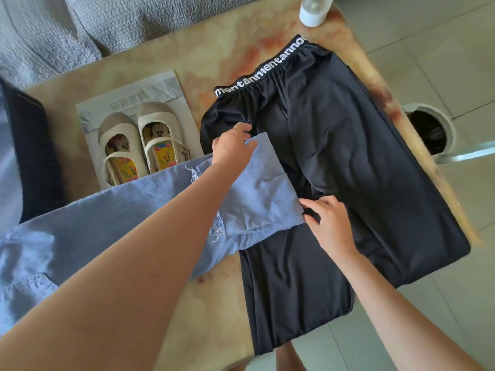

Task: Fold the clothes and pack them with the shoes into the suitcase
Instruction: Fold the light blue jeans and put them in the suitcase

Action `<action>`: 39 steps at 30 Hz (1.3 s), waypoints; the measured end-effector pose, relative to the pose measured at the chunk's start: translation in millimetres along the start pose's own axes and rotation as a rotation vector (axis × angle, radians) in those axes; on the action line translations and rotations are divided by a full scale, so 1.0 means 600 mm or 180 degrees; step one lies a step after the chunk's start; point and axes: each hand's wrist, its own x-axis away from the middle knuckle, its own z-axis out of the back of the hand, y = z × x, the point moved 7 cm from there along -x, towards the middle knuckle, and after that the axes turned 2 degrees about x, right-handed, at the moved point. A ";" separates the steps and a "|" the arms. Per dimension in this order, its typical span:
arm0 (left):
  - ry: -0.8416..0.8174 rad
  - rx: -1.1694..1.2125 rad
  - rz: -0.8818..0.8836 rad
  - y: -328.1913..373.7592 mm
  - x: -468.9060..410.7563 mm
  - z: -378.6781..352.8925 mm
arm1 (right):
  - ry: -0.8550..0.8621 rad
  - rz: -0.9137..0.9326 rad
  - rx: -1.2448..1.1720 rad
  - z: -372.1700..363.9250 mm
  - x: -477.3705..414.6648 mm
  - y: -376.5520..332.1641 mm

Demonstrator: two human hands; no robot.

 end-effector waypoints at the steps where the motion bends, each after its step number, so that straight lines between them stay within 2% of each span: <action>1: -0.0005 -0.0030 0.0041 0.002 -0.006 -0.003 | 0.0060 0.0025 -0.0024 0.003 0.001 0.002; 8: 0.0248 -0.0219 0.0153 0.006 -0.033 -0.012 | 0.0423 0.0012 -0.0268 -0.002 0.006 0.012; 13: 0.0389 -0.0071 0.0190 0.020 -0.037 -0.013 | 0.0432 -0.0194 -0.0372 -0.009 0.022 0.020; 21: 0.0857 0.0351 0.0372 0.022 -0.028 -0.001 | 0.1303 0.0007 -0.0095 0.029 0.060 -0.010; 24: 0.0768 -0.0007 0.0069 0.028 -0.031 -0.006 | 0.1043 -0.0041 -0.0047 0.006 0.059 -0.006; 29: 0.0957 -0.0400 -0.0489 0.009 0.009 0.003 | 0.0184 -0.1174 -0.1756 -0.011 0.056 0.016; 32: 0.1217 -0.0676 -0.1430 0.005 0.070 -0.003 | 0.0021 -0.1502 -0.2213 -0.007 0.035 0.005; 34: 0.0913 -0.1247 -0.2144 -0.003 0.113 -0.043 | -0.0020 -0.1571 -0.2216 -0.012 0.015 -0.001; 35: 0.0448 -0.1639 -0.2247 -0.020 0.127 -0.070 | -0.0069 -0.1612 -0.2164 -0.018 0.006 -0.005; 37: -0.0699 -0.2273 -0.1832 -0.080 0.135 -0.114 | -0.0223 -0.1626 -0.1857 -0.033 -0.008 -0.009; 38: -0.1075 -0.2521 -0.1581 -0.108 0.133 -0.122 | -0.0293 -0.1598 -0.1627 -0.038 -0.014 -0.011; 39: -0.1217 -0.2688 -0.1467 -0.120 0.128 -0.121 | -0.0320 -0.1558 -0.1427 -0.040 -0.019 -0.014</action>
